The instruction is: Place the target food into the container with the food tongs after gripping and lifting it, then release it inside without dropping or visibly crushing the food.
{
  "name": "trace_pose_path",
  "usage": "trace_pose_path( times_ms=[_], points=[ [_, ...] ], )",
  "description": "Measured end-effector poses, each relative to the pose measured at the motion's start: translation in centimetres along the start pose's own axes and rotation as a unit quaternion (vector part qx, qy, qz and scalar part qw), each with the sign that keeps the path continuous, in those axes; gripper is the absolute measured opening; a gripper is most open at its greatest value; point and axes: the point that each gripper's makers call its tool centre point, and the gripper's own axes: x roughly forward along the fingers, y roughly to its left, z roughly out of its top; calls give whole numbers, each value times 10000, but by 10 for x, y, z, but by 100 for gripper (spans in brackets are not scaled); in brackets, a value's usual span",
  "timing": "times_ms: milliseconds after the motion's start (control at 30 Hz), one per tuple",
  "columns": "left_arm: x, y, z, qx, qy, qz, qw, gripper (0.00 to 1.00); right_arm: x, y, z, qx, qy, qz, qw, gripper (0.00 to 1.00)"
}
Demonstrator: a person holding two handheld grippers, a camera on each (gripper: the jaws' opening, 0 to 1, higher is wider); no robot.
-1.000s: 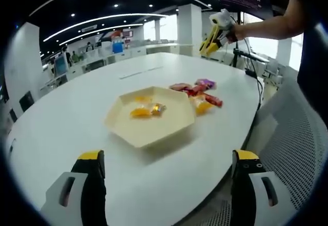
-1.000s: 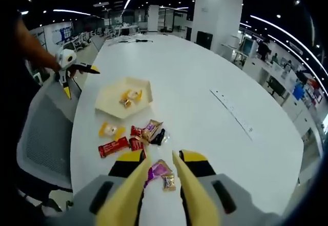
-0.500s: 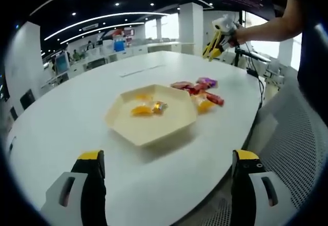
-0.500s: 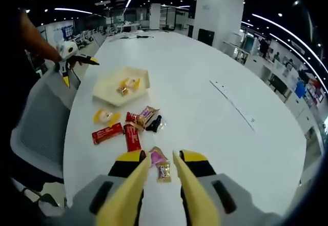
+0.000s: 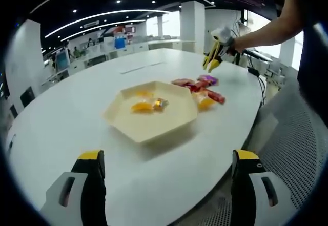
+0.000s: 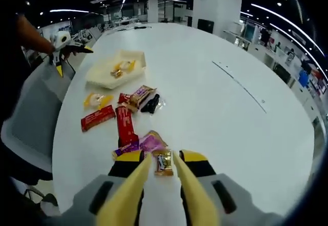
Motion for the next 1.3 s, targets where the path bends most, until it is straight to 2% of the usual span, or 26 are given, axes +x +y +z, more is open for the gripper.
trace_pose_path(
  times_ms=[100,167,300,367,400,433,467,500,900,1000,1033,1300],
  points=[
    [0,0,-1,3,21,-7,10000,99,4,-2,-5,44,65,0,10000,27],
    [0,0,-1,-17,8,-9,10000,99,6,-9,-10,125,205,-144,9996,27],
    [0,1,-1,-23,20,-6,10000,99,10,-7,-13,179,232,-85,9995,26],
    [0,0,-1,-36,30,-5,10000,99,11,-7,-23,9,544,-141,9984,26],
    [0,0,-1,-40,29,-4,10000,99,12,-6,-12,87,224,-105,9997,25],
    [0,0,-1,-40,34,-4,10000,99,11,-11,-18,221,386,-237,9987,24],
    [0,0,-1,-38,39,-9,10000,99,11,-11,-19,202,410,-222,9987,23],
    [0,0,-2,-40,39,-17,10000,99,11,-8,-18,489,375,-162,9980,22],
    [-1,1,-1,-72,15,29,10000,99,12,-8,-17,634,581,-175,9961,20],
    [-1,-2,2,-215,-48,-72,9997,99,12,-7,-18,594,601,-153,9963,20],
    [-1,-2,3,-292,-98,-121,9995,99,11,-7,-18,639,605,-147,9960,20],
    [-1,-3,2,-189,-56,-114,9997,99,-3,-13,-12,752,599,-286,9950,20]
  ],
)
